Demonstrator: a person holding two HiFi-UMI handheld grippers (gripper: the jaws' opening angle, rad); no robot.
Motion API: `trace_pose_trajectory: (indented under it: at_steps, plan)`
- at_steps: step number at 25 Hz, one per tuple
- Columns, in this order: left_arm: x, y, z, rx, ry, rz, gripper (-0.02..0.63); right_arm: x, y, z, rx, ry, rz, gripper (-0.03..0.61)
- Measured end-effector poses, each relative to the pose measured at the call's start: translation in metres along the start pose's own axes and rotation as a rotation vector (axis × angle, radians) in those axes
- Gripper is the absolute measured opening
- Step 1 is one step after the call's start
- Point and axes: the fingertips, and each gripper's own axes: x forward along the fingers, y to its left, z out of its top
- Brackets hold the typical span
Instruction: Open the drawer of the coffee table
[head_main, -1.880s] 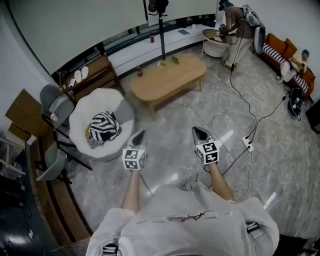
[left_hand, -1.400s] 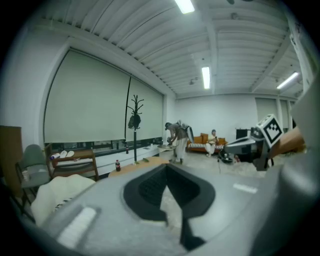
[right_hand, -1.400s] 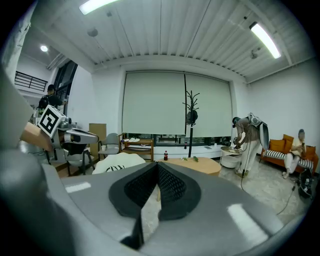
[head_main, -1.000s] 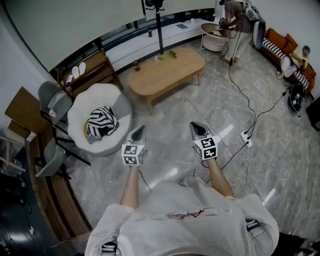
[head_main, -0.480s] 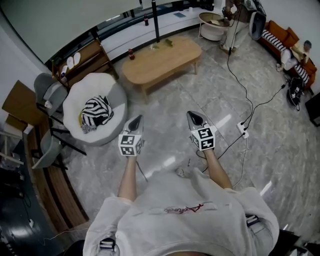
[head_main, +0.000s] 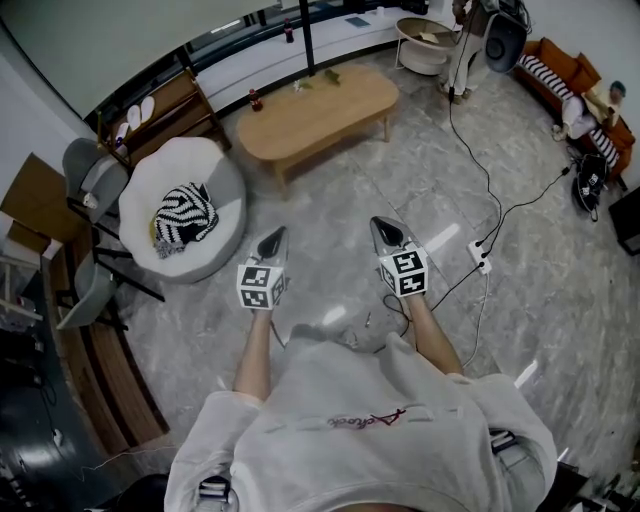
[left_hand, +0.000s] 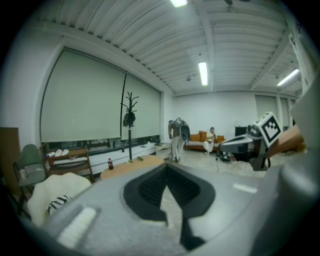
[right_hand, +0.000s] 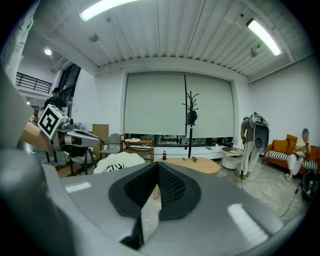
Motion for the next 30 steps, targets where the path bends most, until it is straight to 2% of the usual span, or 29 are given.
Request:
trace_pose_trajectory:
  at_steps: [7, 15, 23, 30]
  plan:
    - [0.019, 0.004, -0.007, -0.020, 0.017, 0.000, 0.000, 0.014, -0.010, -0.007, 0.004, 0.021, 0.015, 0.005]
    - [0.064, 0.026, -0.002, -0.019, 0.015, -0.023, 0.000, 0.054, -0.030, -0.006, 0.001, 0.035, 0.016, 0.005]
    - [0.135, 0.074, 0.008, -0.037, 0.012, -0.055, 0.000, 0.127, -0.062, 0.010, -0.015, 0.053, 0.000, 0.005]
    - [0.207, 0.127, 0.043, -0.032, -0.003, -0.100, 0.000, 0.197, -0.101, 0.045, -0.019, 0.058, -0.047, 0.005]
